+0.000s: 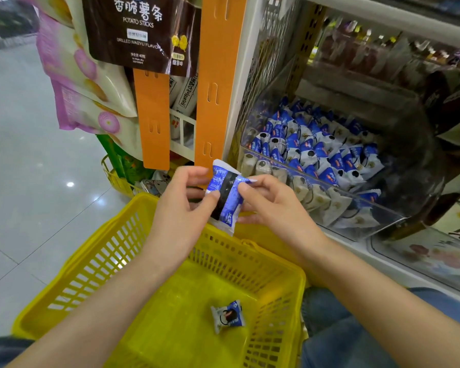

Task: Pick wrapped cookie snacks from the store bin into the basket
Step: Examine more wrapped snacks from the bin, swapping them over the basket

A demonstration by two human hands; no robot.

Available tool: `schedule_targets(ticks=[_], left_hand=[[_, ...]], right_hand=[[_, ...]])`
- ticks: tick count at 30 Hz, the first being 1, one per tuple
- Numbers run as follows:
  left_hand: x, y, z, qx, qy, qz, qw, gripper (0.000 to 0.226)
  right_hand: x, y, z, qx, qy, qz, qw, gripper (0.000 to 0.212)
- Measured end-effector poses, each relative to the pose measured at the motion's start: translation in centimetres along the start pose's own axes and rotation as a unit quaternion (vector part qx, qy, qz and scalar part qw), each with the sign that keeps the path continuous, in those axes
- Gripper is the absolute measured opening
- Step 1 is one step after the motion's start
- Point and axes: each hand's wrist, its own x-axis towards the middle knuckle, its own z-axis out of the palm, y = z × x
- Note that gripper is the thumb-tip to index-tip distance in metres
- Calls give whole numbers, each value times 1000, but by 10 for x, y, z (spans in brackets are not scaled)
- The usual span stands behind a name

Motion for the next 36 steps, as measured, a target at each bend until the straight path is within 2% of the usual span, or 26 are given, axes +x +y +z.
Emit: schedule_targets(ticks=[3,7,14,19,23,28,32,36], left_hand=[[-5,-3,2,110,-1,49,993,28],[-6,-5,0,145,-16,66,987,29],[-9,-4,-6,239,-94,126,958,34],[-12,3,-5,235,-87,143,957,27],[-12,7,-8,253,-124,147,948,28],[-10,11,-10,287,-123,118,943,24],[-9,8,-11,324,-113,134,930,25],[-8,2,-13,274,-84,139,948,19]], right_hand=[[-3,5,3,-24,-9,-9,1000,4],[-5,11,2,-38,-7,-28,999,6],[-7,16,2,-57,-15,-30,998,9],[-4,12,4,-28,-3,-10,1000,9],[-3,6,2,-25,-27,29,999,23],[-7,10,6,-41,-48,21,998,18],[-7,11,8,-48,-53,21,997,13],[-8,12,9,-66,-54,-2,996,15]])
